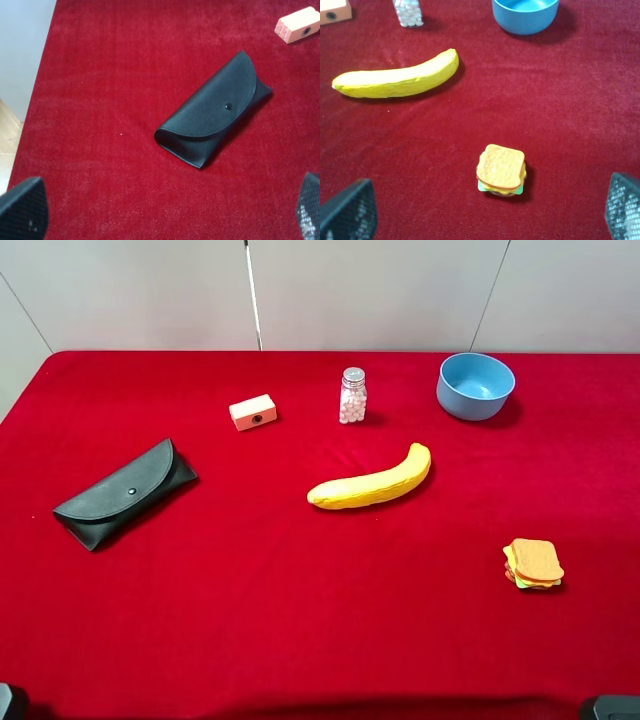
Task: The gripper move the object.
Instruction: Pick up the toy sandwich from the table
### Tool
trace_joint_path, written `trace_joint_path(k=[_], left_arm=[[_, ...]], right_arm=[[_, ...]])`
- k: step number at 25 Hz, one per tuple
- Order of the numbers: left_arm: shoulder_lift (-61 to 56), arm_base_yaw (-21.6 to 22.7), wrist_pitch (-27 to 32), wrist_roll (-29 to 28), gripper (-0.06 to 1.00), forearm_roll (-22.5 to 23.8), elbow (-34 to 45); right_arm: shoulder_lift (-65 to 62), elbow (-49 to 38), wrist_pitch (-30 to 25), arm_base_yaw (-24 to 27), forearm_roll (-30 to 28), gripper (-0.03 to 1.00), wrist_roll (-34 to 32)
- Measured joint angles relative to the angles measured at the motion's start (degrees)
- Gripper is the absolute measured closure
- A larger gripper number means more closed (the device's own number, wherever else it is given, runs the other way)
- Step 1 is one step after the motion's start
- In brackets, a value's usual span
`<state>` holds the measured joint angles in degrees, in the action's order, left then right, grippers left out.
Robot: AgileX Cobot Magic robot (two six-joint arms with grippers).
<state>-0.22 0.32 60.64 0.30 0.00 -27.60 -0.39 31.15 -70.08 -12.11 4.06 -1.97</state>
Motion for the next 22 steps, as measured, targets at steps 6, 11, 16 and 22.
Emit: trace_joint_path(k=[6, 11, 16, 22], left_arm=[[0.0, 0.0, 0.0, 0.0, -0.05, 0.0, 0.0], [0.0, 0.0, 0.0, 0.0, -0.05, 0.0, 0.0], [0.0, 0.0, 0.0, 0.0, -0.05, 0.0, 0.0], [0.0, 0.0, 0.0, 0.0, -0.05, 0.0, 0.0]], right_arm=[[0.0, 0.0, 0.0, 0.0, 0.0, 0.27, 0.0], [0.0, 0.0, 0.0, 0.0, 0.0, 0.27, 0.0], [0.0, 0.0, 0.0, 0.0, 0.0, 0.27, 0.0], [0.0, 0.0, 0.0, 0.0, 0.0, 0.27, 0.0]])
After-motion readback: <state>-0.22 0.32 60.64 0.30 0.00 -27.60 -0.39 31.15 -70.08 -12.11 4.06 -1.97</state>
